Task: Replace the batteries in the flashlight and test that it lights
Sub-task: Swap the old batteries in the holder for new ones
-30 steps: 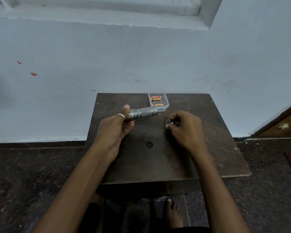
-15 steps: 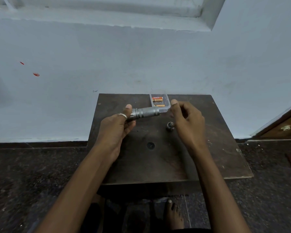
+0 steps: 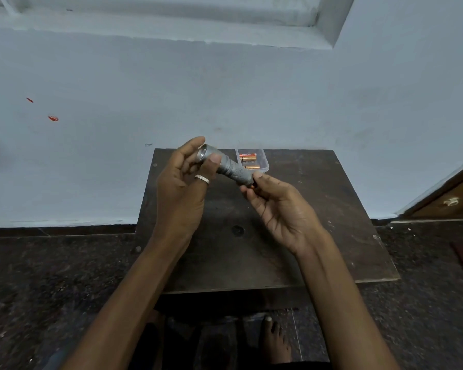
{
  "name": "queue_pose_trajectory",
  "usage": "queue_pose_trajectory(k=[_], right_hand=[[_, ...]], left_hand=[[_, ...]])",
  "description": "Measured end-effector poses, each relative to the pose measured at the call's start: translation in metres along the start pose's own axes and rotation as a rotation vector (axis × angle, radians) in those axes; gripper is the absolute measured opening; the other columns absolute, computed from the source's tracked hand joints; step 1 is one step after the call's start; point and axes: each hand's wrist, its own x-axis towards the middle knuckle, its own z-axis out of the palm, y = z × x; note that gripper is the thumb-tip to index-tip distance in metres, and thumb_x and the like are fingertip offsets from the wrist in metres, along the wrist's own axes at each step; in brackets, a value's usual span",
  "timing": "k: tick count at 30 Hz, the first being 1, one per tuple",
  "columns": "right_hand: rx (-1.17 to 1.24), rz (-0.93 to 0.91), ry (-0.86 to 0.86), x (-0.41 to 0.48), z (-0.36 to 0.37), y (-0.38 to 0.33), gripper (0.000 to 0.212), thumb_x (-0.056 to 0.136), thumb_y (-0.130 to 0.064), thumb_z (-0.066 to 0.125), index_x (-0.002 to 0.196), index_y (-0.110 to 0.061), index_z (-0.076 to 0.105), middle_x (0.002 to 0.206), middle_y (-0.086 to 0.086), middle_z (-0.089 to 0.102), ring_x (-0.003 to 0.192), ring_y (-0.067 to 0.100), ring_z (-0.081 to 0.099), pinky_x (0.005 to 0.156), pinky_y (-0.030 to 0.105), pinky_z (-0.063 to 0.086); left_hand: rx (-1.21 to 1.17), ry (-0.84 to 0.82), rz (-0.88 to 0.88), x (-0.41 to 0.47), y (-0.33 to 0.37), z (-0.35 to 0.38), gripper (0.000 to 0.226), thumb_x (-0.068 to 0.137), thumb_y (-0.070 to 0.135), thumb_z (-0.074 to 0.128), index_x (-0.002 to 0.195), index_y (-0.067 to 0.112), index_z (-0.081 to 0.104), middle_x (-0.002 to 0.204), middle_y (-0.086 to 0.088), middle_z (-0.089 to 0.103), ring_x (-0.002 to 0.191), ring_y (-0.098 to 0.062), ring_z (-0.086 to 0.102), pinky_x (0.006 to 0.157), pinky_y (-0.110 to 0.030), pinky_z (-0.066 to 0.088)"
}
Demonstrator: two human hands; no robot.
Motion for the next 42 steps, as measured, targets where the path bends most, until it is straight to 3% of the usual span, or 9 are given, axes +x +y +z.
queue_pose_trajectory(k=[4,7,11,14,16,22,28,36,42], right_hand=[[0.053,0.001,-0.028,-0.001,-0.001,-0.002,0.012,0.081,-0.006,0.069,0.08,-0.003,0.081,0.09,0.016,0.073,0.075,0.017,0.074,0.065,0.017,0.06],[0.063,-0.083,0.011,0.0,-0.004,-0.004,0.01,0.076,-0.01,0.073,0.081,-0.007,0.082,0.088,0.009,0.074,0.071,0.012,0.071,0.067,0.015,0.059],[0.006,-0.212,0.071,0.002,-0.008,-0.006,0.021,0.076,-0.012,0.075,0.096,-0.006,0.078,0.08,0.002,0.072,0.064,0.005,0.064,0.057,0.011,0.053],[-0.133,-0.305,0.083,0.004,-0.007,-0.003,0.021,0.084,-0.006,0.072,0.105,-0.003,0.073,0.083,0.0,0.074,0.066,0.003,0.063,0.06,0.013,0.052],[-0.253,-0.364,0.078,0.004,-0.003,0.001,0.02,0.085,-0.004,0.073,0.105,-0.005,0.074,0.088,0.002,0.075,0.069,0.005,0.063,0.062,0.015,0.052],[-0.322,-0.473,0.065,-0.001,0.003,-0.001,0.023,0.079,-0.016,0.079,0.102,-0.016,0.076,0.095,0.001,0.076,0.083,0.011,0.068,0.066,0.022,0.054],[-0.167,-0.499,0.155,-0.003,0.0,-0.008,0.037,0.074,-0.024,0.078,0.109,-0.011,0.071,0.089,-0.003,0.077,0.075,0.009,0.068,0.065,0.022,0.055],[-0.161,-0.478,0.188,-0.003,-0.006,-0.011,0.028,0.084,-0.019,0.075,0.111,-0.01,0.071,0.085,-0.006,0.076,0.073,0.005,0.069,0.066,0.021,0.056],[-0.22,-0.452,0.206,-0.001,-0.009,-0.009,0.024,0.088,-0.018,0.075,0.111,-0.01,0.073,0.087,-0.004,0.076,0.075,0.006,0.068,0.065,0.022,0.055]], left_hand=[[0.009,-0.014,0.031,-0.001,0.004,0.002,0.04,0.087,0.024,0.07,0.126,0.02,0.06,0.12,-0.006,0.069,0.108,-0.011,0.067,0.096,-0.041,0.055],[0.077,-0.092,0.029,0.003,0.002,-0.003,0.034,0.09,0.011,0.069,0.124,0.016,0.062,0.109,0.001,0.07,0.098,-0.005,0.067,0.09,-0.037,0.058],[0.419,-0.312,0.044,0.008,-0.007,-0.015,0.036,0.086,0.019,0.075,0.12,0.023,0.068,0.109,0.016,0.07,0.096,0.006,0.065,0.086,-0.016,0.053],[0.697,-0.403,0.085,0.007,-0.016,-0.017,0.043,0.081,0.031,0.079,0.123,0.025,0.069,0.112,0.009,0.07,0.099,-0.002,0.065,0.09,-0.021,0.051],[0.848,-0.435,0.164,0.005,-0.022,-0.014,0.043,0.08,0.034,0.079,0.121,0.024,0.069,0.109,0.003,0.071,0.095,-0.009,0.062,0.082,-0.024,0.047],[0.982,-0.37,0.198,0.007,-0.027,-0.018,0.04,0.081,0.035,0.078,0.117,0.022,0.067,0.108,0.001,0.069,0.091,-0.013,0.055,0.076,-0.027,0.038],[0.992,-0.238,0.09,0.012,-0.031,-0.024,0.03,0.08,0.033,0.079,0.104,0.021,0.065,0.103,0.0,0.071,0.092,-0.021,0.064,0.076,-0.033,0.046],[1.065,-0.244,0.048,0.015,-0.034,-0.028,0.032,0.079,0.037,0.078,0.104,0.023,0.064,0.101,0.0,0.071,0.095,-0.023,0.065,0.074,-0.032,0.042],[1.18,-0.161,-0.148,0.0,-0.029,-0.026,0.058,0.072,0.051,0.081,0.11,0.019,0.051,0.114,-0.003,0.059,0.103,-0.03,0.061,0.079,-0.038,0.045]])
